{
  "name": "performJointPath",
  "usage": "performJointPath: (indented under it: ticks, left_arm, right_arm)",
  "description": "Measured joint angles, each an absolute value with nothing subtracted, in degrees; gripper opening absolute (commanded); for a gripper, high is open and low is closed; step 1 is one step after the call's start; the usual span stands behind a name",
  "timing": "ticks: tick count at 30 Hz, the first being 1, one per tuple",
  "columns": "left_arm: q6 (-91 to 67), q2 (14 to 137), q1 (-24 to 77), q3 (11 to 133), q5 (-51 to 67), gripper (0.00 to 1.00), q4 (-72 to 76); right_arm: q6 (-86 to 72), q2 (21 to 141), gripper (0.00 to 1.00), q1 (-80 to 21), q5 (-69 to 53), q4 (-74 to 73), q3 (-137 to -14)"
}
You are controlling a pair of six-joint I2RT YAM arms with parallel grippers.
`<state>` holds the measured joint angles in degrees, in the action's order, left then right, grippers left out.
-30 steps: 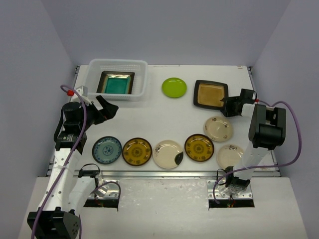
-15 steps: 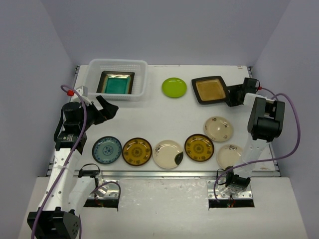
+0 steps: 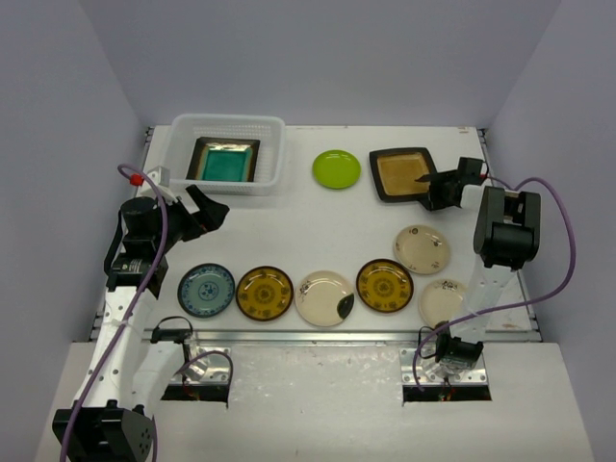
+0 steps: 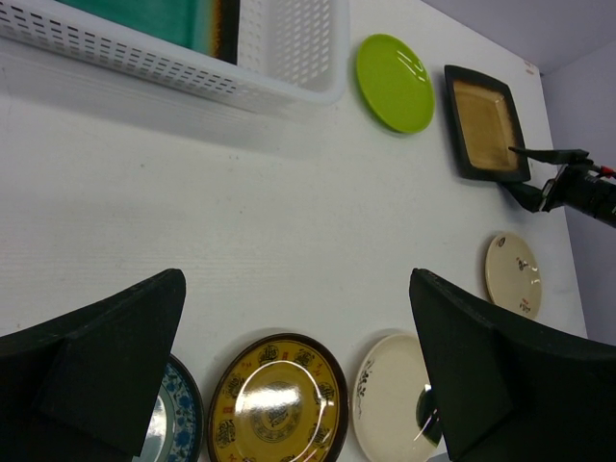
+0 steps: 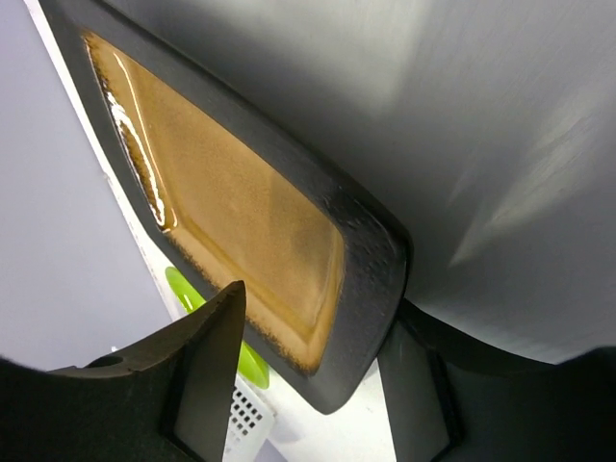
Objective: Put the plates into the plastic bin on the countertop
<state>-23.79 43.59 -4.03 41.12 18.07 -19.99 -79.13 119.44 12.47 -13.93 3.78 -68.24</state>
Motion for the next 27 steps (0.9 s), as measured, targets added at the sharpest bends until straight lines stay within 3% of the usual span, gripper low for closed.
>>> performJointPath:
  ticks: [9, 11, 13, 27]
  left_arm:
    - [-23.79, 43.57, -3.71, 41.12, 17.98, 1.00, -19.99]
    - [-23.77, 43.57, -3.66, 41.10, 18.00, 1.00, -20.01]
    - [-23.77, 43.57, -3.66, 41.11, 17.93, 1.00, -20.01]
    - [-23.78, 43.49, -2.89, 40.69, 17.67, 1.00, -20.03]
  right_arm:
    - [-83.22, 119.42, 0.20, 9.91, -12.91, 6.26, -65.17]
    - [-84.33, 119.00, 0.16, 9.85, -12.45, 7.91, -63.62]
    - [-85.20, 118.07, 0.00, 9.85, -12.03, 9.39, -61.84]
    - [-85.38, 107.91, 0.00, 10.62, -13.25, 17.45, -55.45]
